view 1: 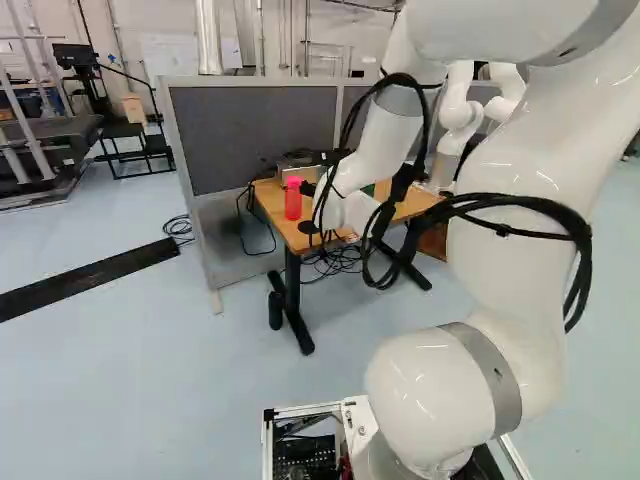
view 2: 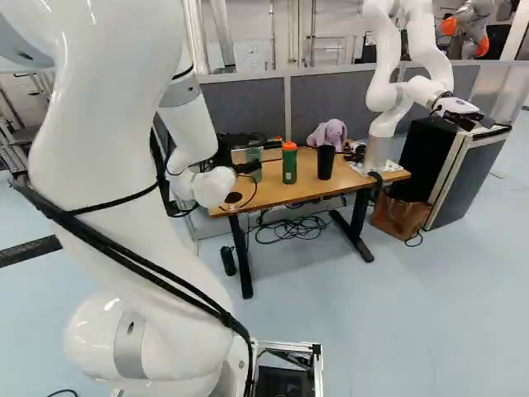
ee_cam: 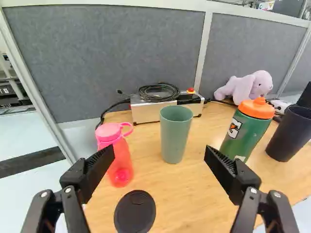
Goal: Place the green cup on the table
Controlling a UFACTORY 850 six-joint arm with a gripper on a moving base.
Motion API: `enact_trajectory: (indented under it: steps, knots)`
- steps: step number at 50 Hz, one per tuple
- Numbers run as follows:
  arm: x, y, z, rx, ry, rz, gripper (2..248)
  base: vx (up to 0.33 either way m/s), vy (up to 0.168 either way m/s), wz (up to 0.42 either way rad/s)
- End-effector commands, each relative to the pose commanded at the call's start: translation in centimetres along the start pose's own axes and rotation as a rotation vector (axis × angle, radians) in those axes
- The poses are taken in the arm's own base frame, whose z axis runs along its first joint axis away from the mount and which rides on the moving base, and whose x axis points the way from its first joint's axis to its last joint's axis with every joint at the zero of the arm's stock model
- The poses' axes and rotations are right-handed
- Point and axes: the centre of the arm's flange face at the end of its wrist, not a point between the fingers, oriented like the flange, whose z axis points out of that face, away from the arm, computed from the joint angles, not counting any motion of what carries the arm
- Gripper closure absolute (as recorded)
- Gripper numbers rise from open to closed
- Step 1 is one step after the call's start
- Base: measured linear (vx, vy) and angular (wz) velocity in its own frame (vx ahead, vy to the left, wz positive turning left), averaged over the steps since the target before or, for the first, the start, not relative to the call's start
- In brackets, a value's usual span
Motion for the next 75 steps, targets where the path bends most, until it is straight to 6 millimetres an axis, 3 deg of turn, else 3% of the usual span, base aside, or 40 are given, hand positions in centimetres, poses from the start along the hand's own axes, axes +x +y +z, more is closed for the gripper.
enact_trajectory:
  steps: [22, 55, 75]
  knots:
    - [-0.2, 0.7, -3.2, -0.018, -0.024, 0.004, 3, 0.000, 0.000, 0.000]
    - [-1.8, 2.0, -10.9, -0.059, -0.082, 0.015, 3, 0.000, 0.000, 0.000]
    - [-3.2, 2.4, -14.2, -0.078, -0.108, 0.021, 3, 0.000, 0.000, 0.000]
